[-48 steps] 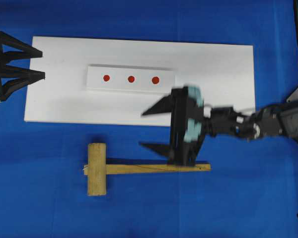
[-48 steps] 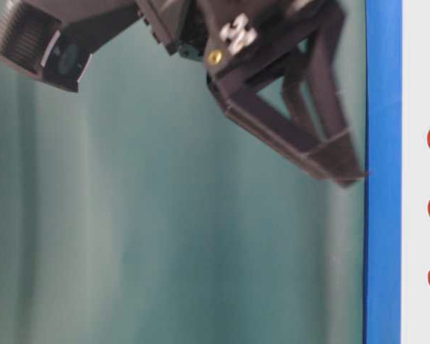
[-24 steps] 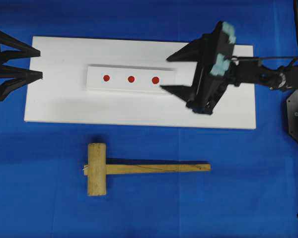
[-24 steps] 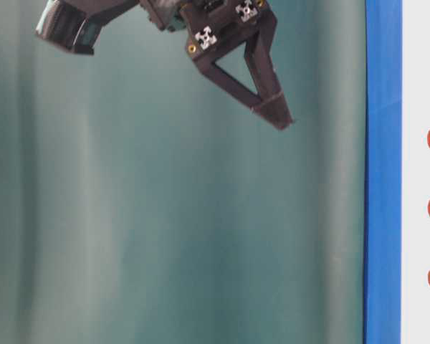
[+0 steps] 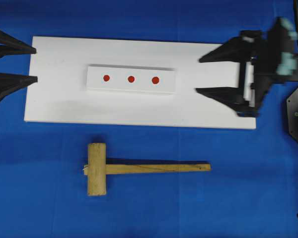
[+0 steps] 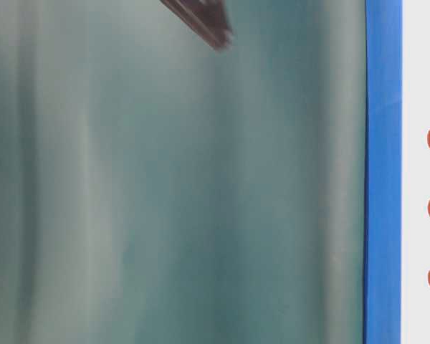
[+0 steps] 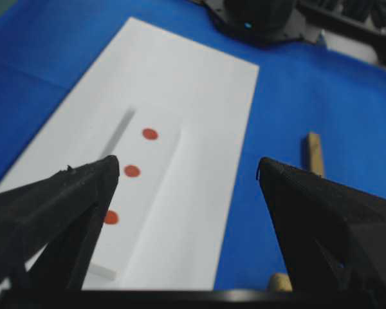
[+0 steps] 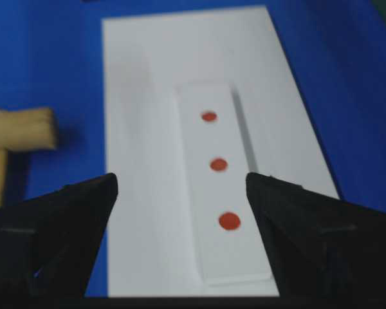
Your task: Hit the mark with a hammer.
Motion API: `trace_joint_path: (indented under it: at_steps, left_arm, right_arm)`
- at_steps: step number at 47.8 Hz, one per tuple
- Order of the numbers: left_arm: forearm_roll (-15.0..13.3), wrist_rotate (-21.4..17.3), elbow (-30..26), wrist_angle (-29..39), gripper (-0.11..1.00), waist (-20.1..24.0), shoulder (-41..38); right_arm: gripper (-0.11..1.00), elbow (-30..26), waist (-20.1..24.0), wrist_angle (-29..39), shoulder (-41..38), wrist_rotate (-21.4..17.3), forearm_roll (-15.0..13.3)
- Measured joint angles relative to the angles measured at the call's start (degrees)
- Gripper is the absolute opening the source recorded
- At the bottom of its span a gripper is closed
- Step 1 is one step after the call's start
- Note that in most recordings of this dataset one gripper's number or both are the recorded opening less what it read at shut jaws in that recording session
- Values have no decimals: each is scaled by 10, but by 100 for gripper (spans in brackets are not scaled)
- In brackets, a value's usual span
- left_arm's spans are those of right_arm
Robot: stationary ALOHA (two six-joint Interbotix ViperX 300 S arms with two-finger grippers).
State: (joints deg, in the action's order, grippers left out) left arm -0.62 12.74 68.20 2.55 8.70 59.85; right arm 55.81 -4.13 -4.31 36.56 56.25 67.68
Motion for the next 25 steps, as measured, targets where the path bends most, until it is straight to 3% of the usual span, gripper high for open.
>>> trace_joint_path:
  at_steps: [12,25]
  left_arm:
    - [-1,-62,11,28,84,-2,38]
    - [0,-84,45,36,84,-2,112]
  right_arm:
    - [80,52,0,27,124,0,-33]
    - [80,132,0,28,231,0,-41]
